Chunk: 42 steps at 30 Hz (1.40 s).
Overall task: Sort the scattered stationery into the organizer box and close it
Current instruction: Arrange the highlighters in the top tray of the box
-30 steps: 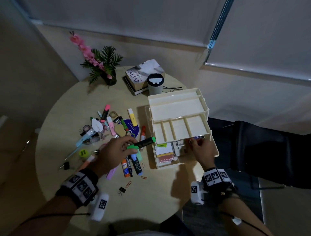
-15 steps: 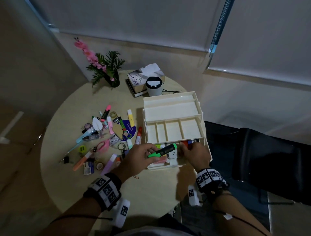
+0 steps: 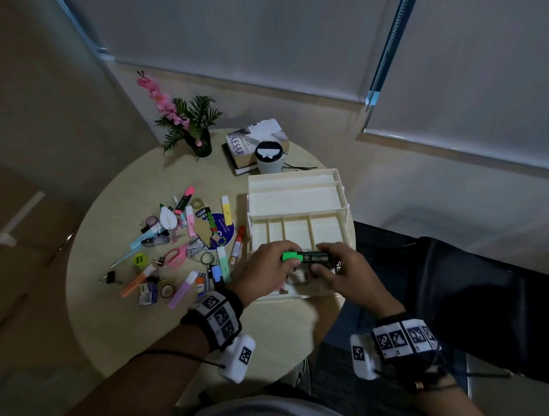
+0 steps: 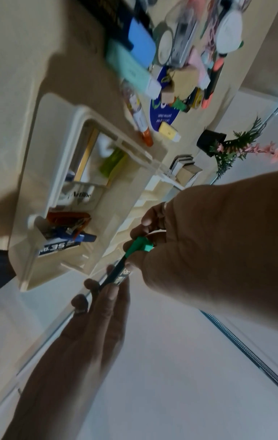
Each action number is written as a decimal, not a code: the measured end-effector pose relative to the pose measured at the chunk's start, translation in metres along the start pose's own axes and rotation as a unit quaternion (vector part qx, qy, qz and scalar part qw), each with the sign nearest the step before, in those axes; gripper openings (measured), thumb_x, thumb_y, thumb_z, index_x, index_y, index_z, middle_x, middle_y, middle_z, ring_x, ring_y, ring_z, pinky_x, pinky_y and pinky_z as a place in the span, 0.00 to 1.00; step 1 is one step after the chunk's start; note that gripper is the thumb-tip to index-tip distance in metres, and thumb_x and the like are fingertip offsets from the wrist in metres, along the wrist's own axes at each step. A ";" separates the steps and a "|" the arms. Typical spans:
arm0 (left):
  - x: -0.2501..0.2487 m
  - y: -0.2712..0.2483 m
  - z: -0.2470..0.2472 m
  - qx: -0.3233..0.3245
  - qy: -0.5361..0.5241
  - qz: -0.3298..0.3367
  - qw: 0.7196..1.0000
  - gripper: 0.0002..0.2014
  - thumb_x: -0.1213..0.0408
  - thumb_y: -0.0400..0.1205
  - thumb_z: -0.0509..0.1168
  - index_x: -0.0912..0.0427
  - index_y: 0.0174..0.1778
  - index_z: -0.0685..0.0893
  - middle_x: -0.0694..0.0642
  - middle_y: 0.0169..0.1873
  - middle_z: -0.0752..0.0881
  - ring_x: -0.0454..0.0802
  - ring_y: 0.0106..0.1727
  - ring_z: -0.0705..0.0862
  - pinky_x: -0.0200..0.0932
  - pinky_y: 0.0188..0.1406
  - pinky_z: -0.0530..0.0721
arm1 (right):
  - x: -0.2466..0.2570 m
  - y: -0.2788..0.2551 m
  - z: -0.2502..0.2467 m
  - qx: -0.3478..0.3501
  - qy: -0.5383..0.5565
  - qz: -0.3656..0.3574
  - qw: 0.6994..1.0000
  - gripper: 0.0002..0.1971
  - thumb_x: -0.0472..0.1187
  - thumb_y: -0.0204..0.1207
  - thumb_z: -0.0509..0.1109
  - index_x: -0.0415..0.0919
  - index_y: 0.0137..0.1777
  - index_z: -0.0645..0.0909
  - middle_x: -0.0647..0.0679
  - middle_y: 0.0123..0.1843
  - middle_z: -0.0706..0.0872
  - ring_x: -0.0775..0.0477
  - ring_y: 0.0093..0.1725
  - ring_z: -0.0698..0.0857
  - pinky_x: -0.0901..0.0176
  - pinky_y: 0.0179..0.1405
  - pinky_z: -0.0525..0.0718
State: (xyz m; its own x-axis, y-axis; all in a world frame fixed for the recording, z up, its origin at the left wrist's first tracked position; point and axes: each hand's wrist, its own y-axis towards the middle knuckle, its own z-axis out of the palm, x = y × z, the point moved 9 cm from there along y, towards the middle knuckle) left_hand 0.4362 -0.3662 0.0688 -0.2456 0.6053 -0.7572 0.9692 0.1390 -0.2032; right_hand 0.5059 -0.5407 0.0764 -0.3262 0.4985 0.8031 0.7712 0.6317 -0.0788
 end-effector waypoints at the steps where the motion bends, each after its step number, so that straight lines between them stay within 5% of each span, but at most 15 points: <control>1: -0.006 0.002 0.002 -0.004 -0.014 0.007 1.000 0.09 0.59 0.86 0.71 0.43 0.60 0.88 0.43 0.51 0.91 0.44 0.48 0.89 0.54 0.52 0.89 | 0.002 0.000 0.002 0.018 0.015 0.000 1.000 0.15 0.48 0.83 0.77 0.51 0.69 0.88 0.61 0.57 0.91 0.59 0.54 0.89 0.56 0.56 0.89; 5: -0.016 0.004 0.001 -0.046 -0.011 0.021 0.999 0.19 0.59 0.86 0.72 0.48 0.75 0.82 0.47 0.65 0.86 0.46 0.65 0.83 0.49 0.65 0.84 | -0.014 0.003 -0.011 -0.033 0.037 0.032 0.998 0.06 0.47 0.86 0.74 0.51 0.55 0.92 0.59 0.43 0.93 0.60 0.44 0.90 0.56 0.44 0.88; 8: 0.002 0.005 0.000 -0.040 0.077 -0.003 0.996 0.25 0.53 0.86 0.71 0.48 0.79 0.76 0.49 0.70 0.80 0.51 0.71 0.78 0.52 0.70 0.80 | -0.037 0.009 -0.029 -0.126 0.019 0.109 0.986 0.08 0.48 0.86 0.74 0.47 0.56 0.92 0.58 0.40 0.90 0.60 0.41 0.88 0.60 0.38 0.84; 11: 0.027 0.002 0.000 -0.003 0.190 -0.029 0.981 0.25 0.49 0.85 0.70 0.49 0.77 0.77 0.49 0.70 0.78 0.55 0.70 0.79 0.60 0.68 0.81 | -0.051 0.022 -0.034 -0.156 -0.009 0.156 0.975 0.11 0.47 0.86 0.74 0.41 0.55 0.93 0.51 0.40 0.91 0.50 0.43 0.90 0.54 0.43 0.88; 15: 0.035 -0.006 -0.002 0.015 0.216 0.003 0.976 0.23 0.53 0.83 0.71 0.53 0.74 0.80 0.48 0.73 0.76 0.53 0.70 0.81 0.57 0.67 0.81 | -0.054 0.042 -0.029 -0.159 -0.068 0.188 0.967 0.14 0.52 0.85 0.73 0.43 0.53 0.93 0.50 0.40 0.90 0.47 0.40 0.88 0.53 0.40 0.87; 21: 0.046 -0.011 -0.005 0.024 0.220 0.005 0.975 0.26 0.42 0.80 0.63 0.43 0.74 0.79 0.41 0.79 0.73 0.46 0.76 0.80 0.73 0.85 0.59 | -0.043 0.057 -0.014 -0.144 -0.096 0.198 0.965 0.13 0.54 0.84 0.73 0.46 0.56 0.91 0.47 0.49 0.94 0.41 0.50 0.92 0.46 0.49 0.91; 26: 0.047 -0.011 -0.007 0.044 0.180 0.024 0.982 0.25 0.53 0.82 0.73 0.51 0.76 0.80 0.46 0.81 0.74 0.49 0.75 0.81 0.52 0.70 0.82 | -0.044 0.062 -0.007 -0.137 -0.075 0.220 0.963 0.13 0.54 0.84 0.74 0.46 0.55 0.92 0.49 0.48 0.95 0.43 0.48 0.92 0.49 0.50 0.90; 29: 0.047 -0.012 -0.009 0.049 0.182 0.020 0.982 0.25 0.53 0.82 0.73 0.49 0.77 0.80 0.44 0.82 0.73 0.48 0.75 0.81 0.51 0.70 0.82 | -0.047 0.062 -0.008 -0.140 -0.073 0.228 0.961 0.13 0.54 0.84 0.74 0.46 0.54 0.93 0.49 0.48 0.95 0.44 0.47 0.91 0.49 0.49 0.90; 35: 0.051 -0.013 -0.010 0.045 0.200 0.014 0.979 0.26 0.43 0.79 0.64 0.41 0.74 0.77 0.36 0.81 0.70 0.44 0.75 0.81 0.68 0.76 0.75 | -0.044 0.068 -0.001 -0.116 -0.122 0.224 0.960 0.12 0.52 0.85 0.71 0.49 0.51 0.94 0.48 0.43 0.93 0.41 0.45 0.91 0.51 0.45 0.89; 42: 0.043 -0.014 -0.013 0.061 0.164 0.036 0.984 0.23 0.56 0.85 0.71 0.48 0.77 0.80 0.43 0.85 0.70 0.48 0.76 0.80 0.48 0.71 0.79 | -0.040 0.070 0.002 -0.135 -0.132 0.202 0.961 0.08 0.48 0.84 0.73 0.50 0.57 0.92 0.48 0.49 0.95 0.41 0.49 0.92 0.47 0.47 0.91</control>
State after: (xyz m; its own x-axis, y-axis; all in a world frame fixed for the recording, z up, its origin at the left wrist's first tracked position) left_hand 0.4122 -0.3325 0.0472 -0.1385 0.8336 -0.5348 0.9694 0.0036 -0.2453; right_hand 0.5715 -0.5149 0.0377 -0.0710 0.8262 0.5589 0.9660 0.1966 -0.1679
